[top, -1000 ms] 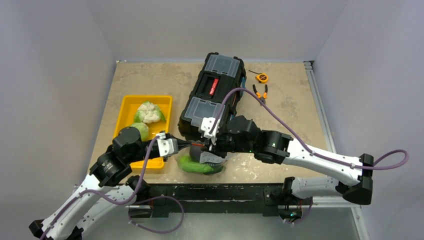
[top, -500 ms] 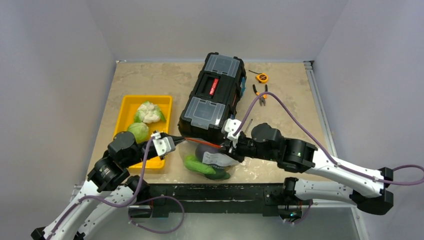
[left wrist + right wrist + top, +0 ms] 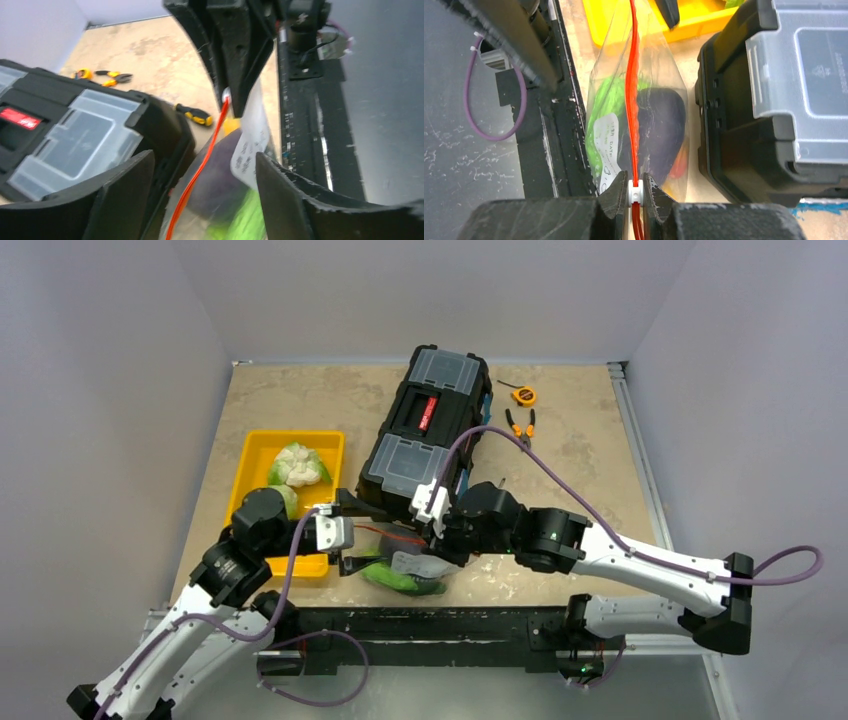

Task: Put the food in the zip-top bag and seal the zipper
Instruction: Zip the zipper food storage bag at the center of the board.

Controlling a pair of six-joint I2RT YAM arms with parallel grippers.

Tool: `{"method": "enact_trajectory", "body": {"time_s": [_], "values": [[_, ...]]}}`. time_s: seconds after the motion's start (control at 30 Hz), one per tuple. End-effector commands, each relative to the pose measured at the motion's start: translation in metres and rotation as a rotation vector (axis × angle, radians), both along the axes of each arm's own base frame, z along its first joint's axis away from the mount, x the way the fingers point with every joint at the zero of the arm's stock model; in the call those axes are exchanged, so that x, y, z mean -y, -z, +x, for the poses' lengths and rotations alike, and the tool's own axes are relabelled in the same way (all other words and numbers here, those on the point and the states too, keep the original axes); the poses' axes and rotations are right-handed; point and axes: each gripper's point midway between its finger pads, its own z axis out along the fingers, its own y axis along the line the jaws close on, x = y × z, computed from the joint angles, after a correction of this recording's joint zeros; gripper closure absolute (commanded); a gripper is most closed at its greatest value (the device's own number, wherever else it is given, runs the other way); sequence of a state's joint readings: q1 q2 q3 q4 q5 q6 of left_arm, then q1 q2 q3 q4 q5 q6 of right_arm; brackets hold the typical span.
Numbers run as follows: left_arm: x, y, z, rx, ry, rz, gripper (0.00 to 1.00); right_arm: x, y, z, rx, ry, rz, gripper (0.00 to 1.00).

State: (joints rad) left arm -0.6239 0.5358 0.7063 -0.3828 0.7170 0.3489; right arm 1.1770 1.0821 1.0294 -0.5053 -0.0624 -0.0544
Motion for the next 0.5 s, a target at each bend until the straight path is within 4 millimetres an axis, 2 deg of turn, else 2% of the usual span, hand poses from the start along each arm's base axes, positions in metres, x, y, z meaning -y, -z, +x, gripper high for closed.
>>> {"method": "enact_trajectory", "body": {"time_s": [0.0,0.17,0.33,0.47], "values": [[0.016,-0.018,-0.019,-0.003,0.158,-0.083,0.22,-0.023,-0.042,0.005,0.060,-0.043,0.114,1.00],[0.021,-0.011,-0.015,-0.044,0.168,-0.060,0.22,-0.033,-0.048,0.006,0.069,-0.070,0.133,1.00],[0.023,0.006,-0.007,-0.100,0.142,0.024,0.34,-0.039,-0.054,0.005,0.072,-0.090,0.156,1.00],[0.021,0.017,0.001,-0.144,0.109,0.092,0.39,-0.041,-0.055,0.004,0.071,-0.096,0.155,1.00]]}}
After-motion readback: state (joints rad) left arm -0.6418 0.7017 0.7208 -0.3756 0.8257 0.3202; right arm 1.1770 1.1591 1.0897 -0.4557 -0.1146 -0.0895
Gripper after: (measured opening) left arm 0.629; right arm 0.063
